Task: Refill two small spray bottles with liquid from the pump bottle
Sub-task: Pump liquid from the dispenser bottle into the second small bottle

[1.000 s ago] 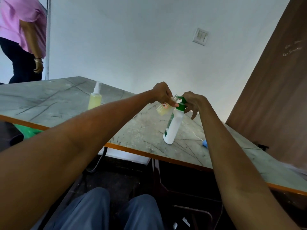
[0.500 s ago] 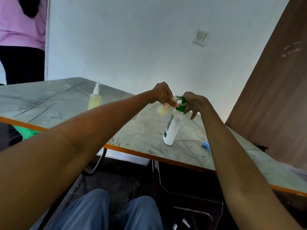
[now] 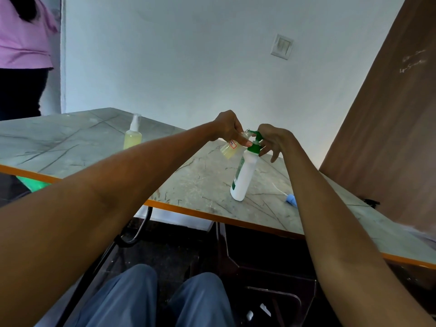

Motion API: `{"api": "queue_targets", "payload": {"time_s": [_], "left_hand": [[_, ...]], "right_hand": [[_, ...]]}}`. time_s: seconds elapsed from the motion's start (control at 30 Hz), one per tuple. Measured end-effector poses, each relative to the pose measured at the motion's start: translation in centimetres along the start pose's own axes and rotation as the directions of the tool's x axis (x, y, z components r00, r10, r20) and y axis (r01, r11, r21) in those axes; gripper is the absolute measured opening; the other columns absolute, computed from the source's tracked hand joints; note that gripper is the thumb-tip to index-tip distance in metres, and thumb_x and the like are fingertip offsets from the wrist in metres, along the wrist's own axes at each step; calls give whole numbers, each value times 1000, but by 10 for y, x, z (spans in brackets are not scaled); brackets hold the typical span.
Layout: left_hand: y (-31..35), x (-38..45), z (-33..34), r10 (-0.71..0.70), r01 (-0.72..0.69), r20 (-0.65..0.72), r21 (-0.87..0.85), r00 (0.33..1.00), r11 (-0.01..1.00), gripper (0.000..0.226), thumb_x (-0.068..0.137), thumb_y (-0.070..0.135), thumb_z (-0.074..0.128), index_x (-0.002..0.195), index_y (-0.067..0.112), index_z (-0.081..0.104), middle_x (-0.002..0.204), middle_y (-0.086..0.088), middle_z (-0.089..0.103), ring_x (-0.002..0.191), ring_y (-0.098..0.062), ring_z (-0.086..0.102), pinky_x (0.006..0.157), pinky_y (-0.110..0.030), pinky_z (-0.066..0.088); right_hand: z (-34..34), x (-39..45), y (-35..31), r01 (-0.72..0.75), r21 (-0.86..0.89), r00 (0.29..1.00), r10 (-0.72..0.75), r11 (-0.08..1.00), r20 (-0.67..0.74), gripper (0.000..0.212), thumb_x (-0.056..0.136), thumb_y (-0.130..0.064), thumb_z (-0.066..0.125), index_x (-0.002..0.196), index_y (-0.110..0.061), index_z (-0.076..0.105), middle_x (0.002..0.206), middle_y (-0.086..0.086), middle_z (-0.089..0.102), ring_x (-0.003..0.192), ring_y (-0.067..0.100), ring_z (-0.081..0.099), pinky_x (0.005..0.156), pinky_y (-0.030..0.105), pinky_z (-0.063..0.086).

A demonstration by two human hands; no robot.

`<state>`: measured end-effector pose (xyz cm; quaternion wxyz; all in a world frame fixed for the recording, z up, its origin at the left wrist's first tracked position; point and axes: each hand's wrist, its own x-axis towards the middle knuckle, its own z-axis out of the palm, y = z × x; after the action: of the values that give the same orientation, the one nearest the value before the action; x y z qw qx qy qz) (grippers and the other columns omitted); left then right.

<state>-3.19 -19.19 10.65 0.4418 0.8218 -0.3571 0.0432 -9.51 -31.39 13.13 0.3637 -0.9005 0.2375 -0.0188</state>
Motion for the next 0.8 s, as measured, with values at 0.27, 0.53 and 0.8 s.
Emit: {"api": "queue_targets", "payload": {"time_s": [0.27,0.53,0.8], "left_hand": [[-5,-1,3,6,-6,10,0,1000,1000,41,64,27,83,92,-1,72,66,5,60,58,-6,53,45,-3,40],[-1,0,1,13,-13,-5,-1,1000,1000,41,65,29,82,93,0,72,69,6,60,62,-6,54,50,-6,43],[-6,-2,4,15,-15,-2,-12,1000,1000,40,64,27,83,91,-1,72,61,7,61,57,-6,53,46,-3,40]], "right_hand": [[3,8,6,2,-18,1000,-2,1000,5,43,94,-24,17,112,-5,50,118,14,54,90,27,56,96,60,33],[-1,5,1,6,-40,1000,-5,999,16,37,93,-20,16,97,-5,49,111,14,52,96,29,54,104,61,25],[5,11,5,5,-3,1000,-6,1000,-20,40,95,-23,18,108,-6,51,112,13,55,95,27,54,98,62,32]]}}
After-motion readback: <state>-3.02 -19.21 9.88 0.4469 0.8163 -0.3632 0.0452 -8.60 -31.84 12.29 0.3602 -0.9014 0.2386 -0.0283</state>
